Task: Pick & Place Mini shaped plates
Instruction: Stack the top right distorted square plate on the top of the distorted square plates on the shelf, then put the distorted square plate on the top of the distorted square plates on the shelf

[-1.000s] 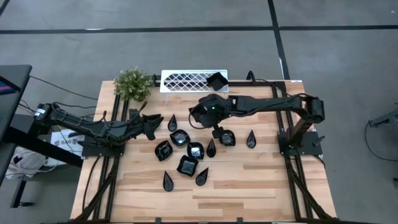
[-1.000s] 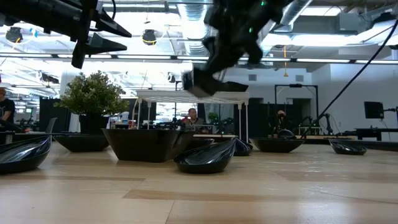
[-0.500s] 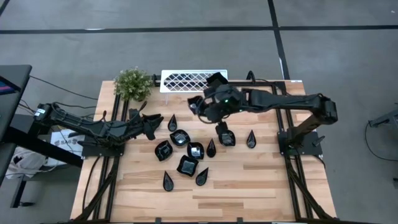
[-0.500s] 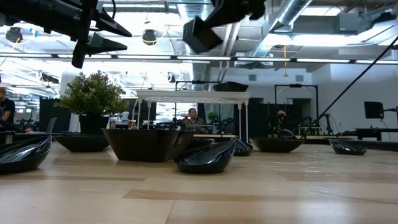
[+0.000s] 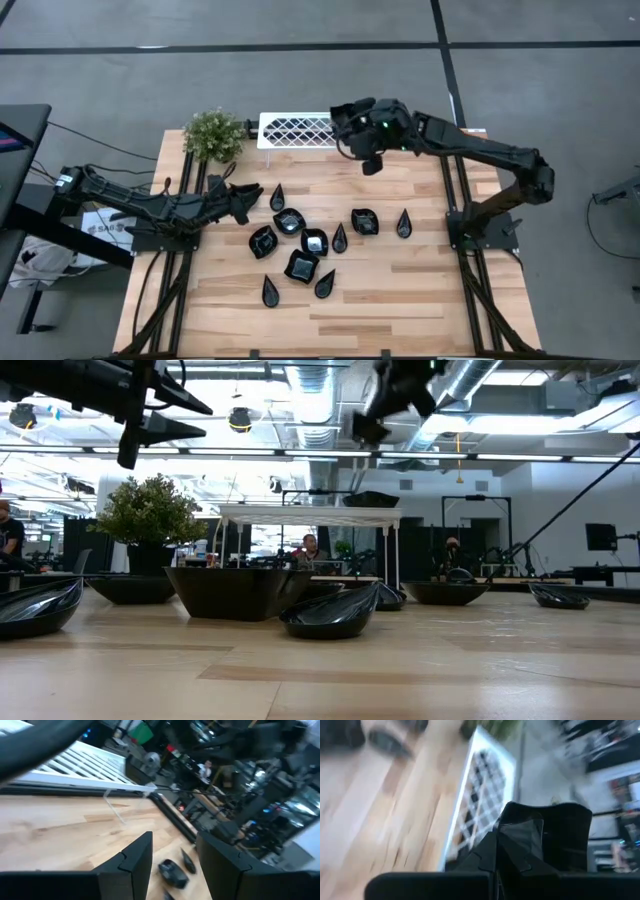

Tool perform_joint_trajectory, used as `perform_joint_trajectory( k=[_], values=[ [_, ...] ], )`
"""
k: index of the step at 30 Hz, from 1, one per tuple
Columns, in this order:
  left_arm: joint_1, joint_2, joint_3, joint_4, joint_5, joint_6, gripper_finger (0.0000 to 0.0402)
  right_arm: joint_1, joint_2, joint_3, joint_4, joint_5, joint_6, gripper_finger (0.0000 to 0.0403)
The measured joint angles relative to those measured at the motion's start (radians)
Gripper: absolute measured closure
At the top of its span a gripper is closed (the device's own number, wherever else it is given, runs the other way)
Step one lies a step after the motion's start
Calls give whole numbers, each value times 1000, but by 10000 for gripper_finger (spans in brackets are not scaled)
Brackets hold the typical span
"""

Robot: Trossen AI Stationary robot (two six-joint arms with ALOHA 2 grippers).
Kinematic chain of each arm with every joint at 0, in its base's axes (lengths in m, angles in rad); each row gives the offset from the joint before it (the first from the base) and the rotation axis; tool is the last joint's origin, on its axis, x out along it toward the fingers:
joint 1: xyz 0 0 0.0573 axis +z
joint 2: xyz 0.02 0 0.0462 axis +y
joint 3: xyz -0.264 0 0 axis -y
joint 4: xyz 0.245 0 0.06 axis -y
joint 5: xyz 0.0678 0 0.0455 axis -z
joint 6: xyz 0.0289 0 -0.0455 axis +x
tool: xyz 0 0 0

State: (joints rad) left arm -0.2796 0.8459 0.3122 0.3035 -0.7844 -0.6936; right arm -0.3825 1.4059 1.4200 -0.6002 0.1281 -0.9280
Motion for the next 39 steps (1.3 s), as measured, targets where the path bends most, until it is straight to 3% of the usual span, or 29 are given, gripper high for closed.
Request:
perform_joint_trajectory(
  k=[9,25,39],
  values=[
    [0,0,0,19,33,0,247,-120,90,-2,-77,-34,-174,403],
    [0,0,0,20,30,6,247,-129,141,-1,-92,-52,-234,402],
    [0,0,-1,20,30,8,247,-130,141,-1,-96,-49,-233,337]
  ],
)
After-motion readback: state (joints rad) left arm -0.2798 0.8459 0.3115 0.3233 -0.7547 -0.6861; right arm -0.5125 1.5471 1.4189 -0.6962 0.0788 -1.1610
